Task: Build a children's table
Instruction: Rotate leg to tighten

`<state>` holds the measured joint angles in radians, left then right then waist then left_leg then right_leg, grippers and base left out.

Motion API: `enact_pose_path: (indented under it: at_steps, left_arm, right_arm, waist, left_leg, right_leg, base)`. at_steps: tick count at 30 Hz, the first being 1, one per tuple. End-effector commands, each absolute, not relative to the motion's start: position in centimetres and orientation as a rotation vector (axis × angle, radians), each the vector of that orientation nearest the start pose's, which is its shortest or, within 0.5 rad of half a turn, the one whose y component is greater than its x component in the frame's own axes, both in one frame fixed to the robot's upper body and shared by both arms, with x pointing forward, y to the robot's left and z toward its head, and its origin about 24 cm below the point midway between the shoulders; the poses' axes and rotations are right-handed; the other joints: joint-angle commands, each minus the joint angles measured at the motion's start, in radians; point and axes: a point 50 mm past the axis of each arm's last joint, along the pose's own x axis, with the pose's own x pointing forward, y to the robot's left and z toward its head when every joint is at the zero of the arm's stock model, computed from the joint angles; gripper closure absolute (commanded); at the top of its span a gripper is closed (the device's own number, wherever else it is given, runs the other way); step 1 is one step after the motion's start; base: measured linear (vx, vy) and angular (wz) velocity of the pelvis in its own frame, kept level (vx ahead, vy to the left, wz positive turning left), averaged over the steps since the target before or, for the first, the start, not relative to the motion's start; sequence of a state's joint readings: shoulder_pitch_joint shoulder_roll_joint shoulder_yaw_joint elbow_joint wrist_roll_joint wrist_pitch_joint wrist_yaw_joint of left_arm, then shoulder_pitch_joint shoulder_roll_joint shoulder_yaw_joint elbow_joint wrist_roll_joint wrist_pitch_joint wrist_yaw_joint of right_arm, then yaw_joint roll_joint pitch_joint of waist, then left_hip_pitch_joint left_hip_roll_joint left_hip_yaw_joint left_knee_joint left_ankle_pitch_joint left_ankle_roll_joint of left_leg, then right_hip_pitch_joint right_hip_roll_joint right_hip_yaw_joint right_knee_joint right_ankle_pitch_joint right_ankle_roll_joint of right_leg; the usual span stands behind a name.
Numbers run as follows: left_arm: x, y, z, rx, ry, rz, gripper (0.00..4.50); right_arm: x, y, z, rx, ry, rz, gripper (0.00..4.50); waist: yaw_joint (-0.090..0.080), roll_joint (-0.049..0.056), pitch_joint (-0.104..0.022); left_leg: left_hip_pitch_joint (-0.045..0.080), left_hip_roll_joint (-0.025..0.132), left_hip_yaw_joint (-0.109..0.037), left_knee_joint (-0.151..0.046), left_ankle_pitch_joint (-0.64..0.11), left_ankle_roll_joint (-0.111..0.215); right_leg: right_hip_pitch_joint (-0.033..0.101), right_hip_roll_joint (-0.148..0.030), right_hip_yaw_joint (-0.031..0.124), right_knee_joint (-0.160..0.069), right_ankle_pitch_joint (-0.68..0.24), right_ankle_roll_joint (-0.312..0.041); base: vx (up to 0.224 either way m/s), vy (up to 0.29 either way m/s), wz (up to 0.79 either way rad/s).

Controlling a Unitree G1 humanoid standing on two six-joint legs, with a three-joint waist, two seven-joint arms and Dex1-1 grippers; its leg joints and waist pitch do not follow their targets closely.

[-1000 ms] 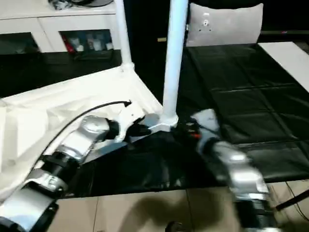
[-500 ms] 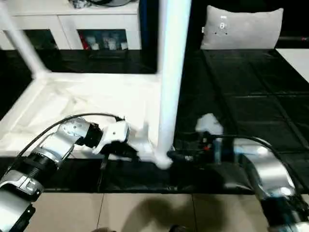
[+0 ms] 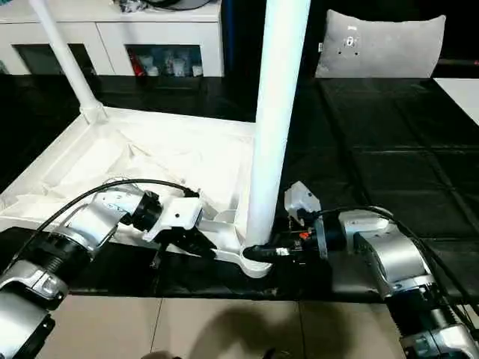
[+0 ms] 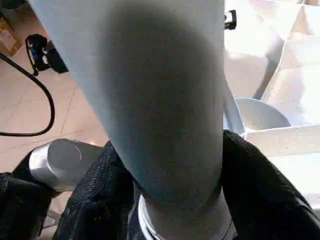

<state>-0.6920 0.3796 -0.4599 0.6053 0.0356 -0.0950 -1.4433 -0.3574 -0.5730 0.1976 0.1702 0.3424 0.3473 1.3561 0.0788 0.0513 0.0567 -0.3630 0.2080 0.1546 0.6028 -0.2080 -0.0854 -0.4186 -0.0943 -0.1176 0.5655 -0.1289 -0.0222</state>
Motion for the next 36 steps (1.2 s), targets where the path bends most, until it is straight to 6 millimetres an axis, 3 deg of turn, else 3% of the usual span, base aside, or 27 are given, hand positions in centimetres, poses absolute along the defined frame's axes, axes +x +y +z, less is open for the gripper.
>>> enact_pose_path:
  at_steps: [1, 4, 6, 9, 11, 12, 14, 15, 17, 19, 20, 22, 24, 27, 31, 34, 36]
  left_arm:
    - [31.2, 10.4, 7.5, 0.675, 0.389, -1.736, 4.50]
    - [31.5, 10.6, 7.3, 0.640, 0.410, -1.684, 4.50]
    - [31.7, 10.6, 7.2, 0.607, 0.412, -1.640, 4.50]
    - [32.3, 9.9, 7.4, 0.514, 0.411, -1.499, 4.50]
    - [32.4, 9.5, 7.5, 0.491, 0.409, -1.458, 4.50]
    - [32.6, 8.8, 7.6, 0.460, 0.402, -1.409, 4.50]
    - [32.9, 7.5, 7.8, 0.412, 0.397, -1.329, 4.50]
    - [33.0, 6.5, 7.9, 0.391, 0.390, -1.273, 4.50]
    - [33.1, 5.6, 8.0, 0.365, 0.384, -1.233, 4.50]
    - [33.4, 4.5, 8.3, 0.330, 0.362, -1.162, 4.50]
    - [33.6, 3.9, 8.5, 0.314, 0.349, -1.127, 4.50]
    - [33.8, 3.2, 8.8, 0.290, 0.327, -1.084, 4.50]
    - [33.7, 2.5, 9.2, 0.263, 0.305, -1.066, 4.50]
    - [33.6, 2.8, 9.1, 0.295, 0.306, -1.067, 4.50]
    - [33.5, 3.5, 8.7, 0.333, 0.306, -1.082, 4.50]
    - [33.4, 5.4, 7.8, 0.378, 0.308, -1.139, 4.50]
    - [33.4, 5.8, 7.7, 0.388, 0.314, -1.150, 4.50]
  right_arm:
    - [26.8, -17.3, 7.7, -0.065, 0.424, 1.453, 2.34]
    - [26.7, -17.1, 7.5, -0.031, 0.424, 1.405, 2.38]
    - [26.7, -16.9, 7.2, -0.020, 0.421, 1.348, 2.40]
    - [27.4, -15.5, 6.1, -0.052, 0.397, 1.118, 2.41]
    - [27.8, -15.1, 5.8, -0.041, 0.398, 1.034, 2.43]
    - [28.2, -14.5, 5.7, -0.012, 0.388, 0.947, 2.45]
    - [29.1, -13.5, 5.4, 0.053, 0.396, 0.783, 2.46]
    - [29.6, -12.8, 5.3, 0.069, 0.401, 0.676, 2.46]
    - [30.0, -12.3, 5.2, 0.081, 0.401, 0.592, 2.47]
    - [30.6, -11.6, 5.2, 0.099, 0.389, 0.486, 2.47]
    - [30.9, -11.4, 5.2, 0.096, 0.385, 0.437, 2.47]
    - [31.3, -11.2, 5.2, 0.076, 0.375, 0.394, 2.47]
    - [31.5, -11.5, 5.2, 0.075, 0.347, 0.365, 1.79]
    - [31.4, -12.5, 5.6, 0.055, 0.301, 0.357, 1.59]
    - [30.9, -13.4, 6.0, 0.021, 0.266, 0.406, 1.26]
    - [29.3, -16.1, 6.6, -0.066, 0.237, 0.589, 0.97]
    - [29.0, -16.7, 6.7, -0.082, 0.239, 0.642, 0.82]
  waist:
    - [-0.003, -0.020, -0.072]
    - [-0.001, -0.016, -0.070]
    - [-0.001, -0.020, -0.066]
    - [-0.007, -0.018, -0.058]
    - [-0.022, -0.022, -0.053]
    - [-0.027, -0.017, -0.053]
    - [-0.054, -0.014, -0.052]
    - [-0.066, -0.012, -0.055]
    - [-0.081, -0.006, -0.057]
    - [-0.095, -0.008, -0.057]
    - [-0.100, 0.001, -0.060]
    - [-0.106, -0.004, -0.064]
    - [-0.102, -0.003, -0.067]
    - [-0.091, -0.005, -0.081]
    - [-0.081, -0.002, -0.087]
    - [-0.070, -0.005, -0.085]
    - [-0.067, -0.004, -0.084]
  left_leg:
    - [-0.002, 0.018, 0.013, -0.067, -0.091, 0.113]
    - [0.000, 0.018, 0.013, -0.068, -0.104, 0.104]
    - [0.001, 0.015, 0.015, -0.070, -0.123, 0.095]
    - [0.007, 0.005, 0.013, -0.075, -0.184, 0.046]
    - [0.005, -0.004, 0.010, -0.075, -0.208, 0.027]
    - [0.007, -0.006, 0.010, -0.074, -0.223, 0.028]
    - [0.005, -0.005, 0.004, -0.075, -0.245, 0.015]
    - [-0.001, -0.006, 0.000, -0.078, -0.248, 0.014]
    - [0.002, -0.006, -0.003, -0.077, -0.263, 0.027]
    - [0.005, -0.008, 0.001, -0.074, -0.265, 0.034]
    - [0.004, -0.010, -0.001, -0.074, -0.262, 0.037]
    - [0.003, -0.009, 0.000, -0.073, -0.254, 0.049]
    - [-0.002, -0.007, 0.002, -0.073, -0.219, 0.066]
    - [-0.011, -0.002, 0.003, -0.067, -0.107, 0.099]
    - [-0.013, 0.000, 0.003, -0.059, -0.024, 0.145]
    - [-0.012, 0.001, 0.006, -0.057, -0.045, 0.172]
    - [-0.013, 0.003, 0.007, -0.058, -0.069, 0.176]
  right_leg:
    - [0.072, -0.049, 0.047, -0.050, -0.303, -0.188]
    - [0.071, -0.047, 0.047, -0.053, -0.318, -0.183]
    - [0.070, -0.046, 0.047, -0.060, -0.359, -0.167]
    - [0.064, -0.045, 0.040, -0.079, -0.518, -0.106]
    - [0.066, -0.040, 0.031, -0.089, -0.593, -0.064]
    - [0.063, -0.041, 0.029, -0.094, -0.616, -0.054]
    - [0.061, -0.039, 0.021, -0.100, -0.623, -0.046]
    - [0.068, -0.040, 0.016, -0.101, -0.616, -0.039]
    - [0.068, -0.040, 0.013, -0.106, -0.589, -0.043]
    - [0.061, -0.039, 0.015, -0.108, -0.568, -0.061]
    - [0.065, -0.039, 0.013, -0.106, -0.556, -0.069]
    - [0.065, -0.037, 0.015, -0.106, -0.525, -0.078]
    - [0.070, -0.038, 0.021, -0.099, -0.462, -0.096]
    - [0.080, -0.040, 0.032, -0.070, -0.288, -0.158]
    - [0.084, -0.040, 0.037, -0.050, -0.144, -0.212]
    - [0.089, -0.039, 0.036, -0.053, -0.159, -0.213]
    - [0.087, -0.040, 0.037, -0.054, -0.184, -0.209]
  base:
    - [0.000, 0.000, 0.00]
    - [0.000, 0.000, 0.00]
    - [0.000, 0.000, 0.00]
    - [0.000, 0.000, 0.00]
    - [-0.025, -0.005, -0.03]
    - [0.000, 0.000, 0.00]
    - [0.000, 0.000, 0.00]
    - [0.000, 0.000, 0.00]
    - [0.000, 0.000, 0.00]
    - [0.000, 0.000, 0.00]
    - [0.000, 0.000, 0.00]
    - [0.000, 0.000, 0.00]
    - [0.000, 0.000, 0.00]
    - [0.018, -0.006, 0.02]
    - [0.000, 0.000, 0.00]
    - [0.000, 0.000, 0.00]
    - [0.000, 0.000, 0.00]
